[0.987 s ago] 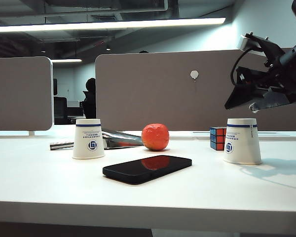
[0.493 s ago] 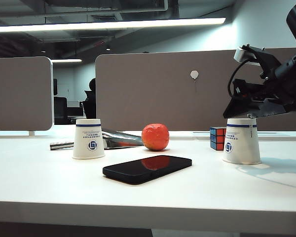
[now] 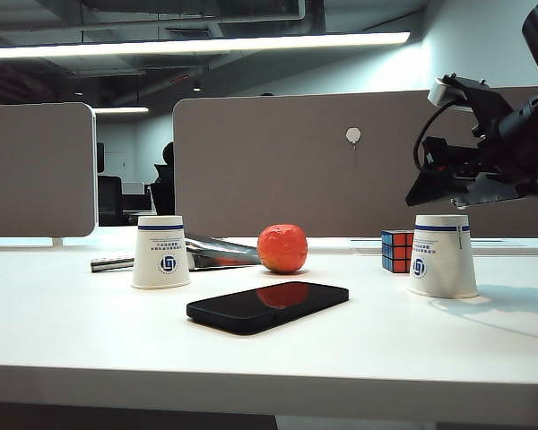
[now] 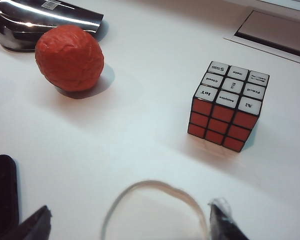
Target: Carefully pick up the cup on the right and stack it on top of the cup on the left.
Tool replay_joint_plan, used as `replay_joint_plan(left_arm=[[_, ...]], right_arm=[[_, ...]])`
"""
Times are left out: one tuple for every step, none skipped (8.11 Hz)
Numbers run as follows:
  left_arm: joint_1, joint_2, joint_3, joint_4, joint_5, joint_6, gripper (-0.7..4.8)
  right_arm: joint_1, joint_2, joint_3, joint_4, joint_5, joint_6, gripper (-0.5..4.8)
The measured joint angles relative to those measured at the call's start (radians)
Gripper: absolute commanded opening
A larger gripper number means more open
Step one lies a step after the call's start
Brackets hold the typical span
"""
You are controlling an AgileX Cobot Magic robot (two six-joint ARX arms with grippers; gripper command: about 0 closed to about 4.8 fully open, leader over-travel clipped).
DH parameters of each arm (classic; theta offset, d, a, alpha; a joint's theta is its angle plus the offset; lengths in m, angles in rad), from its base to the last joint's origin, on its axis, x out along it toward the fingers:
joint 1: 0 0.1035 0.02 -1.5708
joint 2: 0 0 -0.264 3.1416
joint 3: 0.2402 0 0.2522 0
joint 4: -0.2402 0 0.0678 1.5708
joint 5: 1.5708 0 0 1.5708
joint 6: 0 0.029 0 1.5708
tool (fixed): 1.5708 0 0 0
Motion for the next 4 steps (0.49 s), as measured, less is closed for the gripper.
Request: replay_joint_plan(left_arm=[[0.0, 0.0, 0.0, 0.0, 0.0, 0.0, -0.05], [0.0, 0.0, 0.0, 0.0, 0.0, 0.0, -0.05], [0.0, 0.0, 0.0, 0.0, -0.002, 0.0, -0.05], [0.0, 0.0, 0.0, 0.0, -0.002, 0.0, -0.05]], right_arm=[[0.0, 0.0, 0.0, 0.0, 0.006, 0.0, 4.04], [0.0, 0.002, 0.0, 0.002, 0.018, 0.0, 4.0], [0.0, 0.053, 0.0, 0.003, 0.038, 0.0, 4.0], [0.0, 0.058, 0.0, 0.003, 0.039, 0.0, 3.63]])
